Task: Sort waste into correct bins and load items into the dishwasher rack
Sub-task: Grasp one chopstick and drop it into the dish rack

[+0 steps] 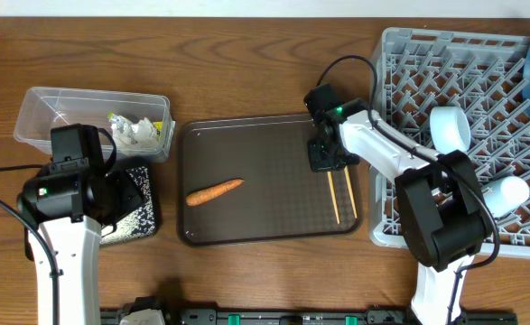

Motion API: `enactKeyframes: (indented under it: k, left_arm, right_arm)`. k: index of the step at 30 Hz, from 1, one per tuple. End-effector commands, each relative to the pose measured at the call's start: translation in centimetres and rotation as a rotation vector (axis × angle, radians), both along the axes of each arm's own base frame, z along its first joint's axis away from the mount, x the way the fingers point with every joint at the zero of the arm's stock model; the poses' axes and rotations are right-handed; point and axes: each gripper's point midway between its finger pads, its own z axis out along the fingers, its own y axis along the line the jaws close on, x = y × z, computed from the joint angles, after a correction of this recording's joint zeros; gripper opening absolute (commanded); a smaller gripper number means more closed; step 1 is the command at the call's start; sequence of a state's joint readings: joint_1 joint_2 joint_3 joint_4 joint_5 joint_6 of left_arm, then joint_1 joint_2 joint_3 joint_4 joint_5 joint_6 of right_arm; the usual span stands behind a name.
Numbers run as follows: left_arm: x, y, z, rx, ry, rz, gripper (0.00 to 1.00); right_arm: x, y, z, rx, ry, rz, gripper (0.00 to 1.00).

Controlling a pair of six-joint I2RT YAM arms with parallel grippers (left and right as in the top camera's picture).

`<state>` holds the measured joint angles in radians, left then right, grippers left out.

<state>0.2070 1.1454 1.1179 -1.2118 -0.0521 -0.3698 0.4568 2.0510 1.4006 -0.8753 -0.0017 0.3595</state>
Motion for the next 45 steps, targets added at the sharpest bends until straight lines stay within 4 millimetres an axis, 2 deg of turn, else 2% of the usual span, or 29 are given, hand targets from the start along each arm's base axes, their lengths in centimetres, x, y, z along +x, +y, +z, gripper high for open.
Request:
enactKeyframes:
  k: [1,6,8,9,12,14,18,21,31,34,36,37,42,45]
  left_arm:
    - [0.0,0.1,0.0,-0.001,0.002,0.011,0.68]
    - [0.0,0.1,0.0,-0.001,0.001,0.011,0.68]
    - [0.1,0.1,0.0,-0.001,-0.002,0.011,0.68]
    - [0.1,0.1,0.0,-0.001,-0.002,0.011,0.68]
    - [0.1,0.1,0.0,-0.001,-0.001,0.011,0.68]
    - [0.1,0.1,0.0,-0.001,-0.001,0.010,0.68]
    - [0.1,0.1,0.0,-0.001,-0.001,0.011,0.68]
    - [0.1,0.1,0.0,-0.001,-0.003,0.011,0.68]
    - [0.2,0.1,0.1,0.000,-0.005,0.011,0.68]
    - [0.2,0.1,0.1,0.000,-0.005,0.011,0.68]
    - [0.2,0.1,0.1,0.000,-0.005,0.011,0.68]
    - [0.2,0.1,0.1,0.000,-0.005,0.011,0.68]
    - [0.2,0.1,0.1,0.000,-0.005,0.011,0.68]
    - [0.2,0.1,0.1,0.000,-0.005,0.011,0.68]
  right_arm:
    - [0.4,0.5,2.1,0.033,-0.014,0.015,0.01]
    - [2.6,-0.5,9.1,0.081,-0.152,0.061,0.01]
    - [3.2,-1.5,11.9,0.098,-0.213,0.055,0.01]
    - [3.3,-2.3,13.2,0.103,-0.241,0.046,0.01]
    - [3.2,-5.5,15.5,0.100,-0.274,-0.024,0.01]
    - [3.0,-7.8,16.2,0.088,-0.270,-0.067,0.01]
    - [1.8,-12.1,15.9,0.056,-0.206,-0.152,0.01]
    - [1.1,-13.1,14.7,0.048,-0.160,-0.174,0.01]
    - [-0.9,-13.2,10.3,0.034,-0.083,-0.183,0.01]
    - [-1.0,-13.2,9.7,0.035,-0.082,-0.193,0.03]
    - [-0.7,-13.1,9.7,0.038,-0.095,-0.193,0.09]
    - [-0.4,-13.1,9.7,0.040,-0.105,-0.193,0.18]
    - [0.1,-12.9,9.8,0.047,-0.125,-0.189,0.33]
    - [0.1,-12.8,9.8,0.047,-0.125,-0.186,0.34]
